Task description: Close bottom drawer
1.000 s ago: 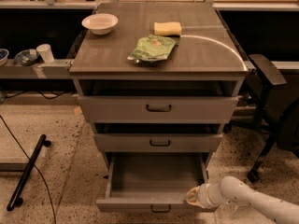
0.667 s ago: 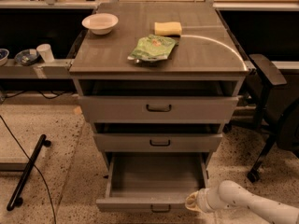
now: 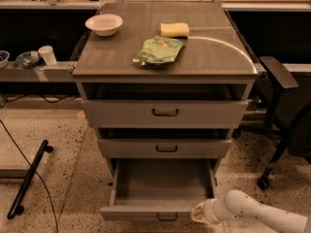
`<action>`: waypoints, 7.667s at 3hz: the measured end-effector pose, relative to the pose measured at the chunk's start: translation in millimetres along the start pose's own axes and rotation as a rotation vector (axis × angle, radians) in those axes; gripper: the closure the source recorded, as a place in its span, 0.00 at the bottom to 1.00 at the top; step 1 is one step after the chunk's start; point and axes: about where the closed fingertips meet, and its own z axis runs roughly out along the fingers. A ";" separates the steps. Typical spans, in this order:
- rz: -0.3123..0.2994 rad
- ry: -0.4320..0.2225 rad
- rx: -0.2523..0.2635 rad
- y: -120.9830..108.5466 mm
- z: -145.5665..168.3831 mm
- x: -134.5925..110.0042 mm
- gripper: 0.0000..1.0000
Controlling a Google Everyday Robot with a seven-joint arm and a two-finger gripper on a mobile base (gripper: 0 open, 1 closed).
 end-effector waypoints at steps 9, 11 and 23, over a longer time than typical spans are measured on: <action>0.000 0.000 0.000 0.2 0.2 -0.1 0.64; -0.001 -0.014 -0.007 1.9 2.0 -1.7 1.00; -0.031 0.065 0.115 -110.1 84.1 41.9 1.00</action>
Offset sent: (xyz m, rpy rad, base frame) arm 0.0000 0.0000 0.0000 0.0000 0.0000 0.0000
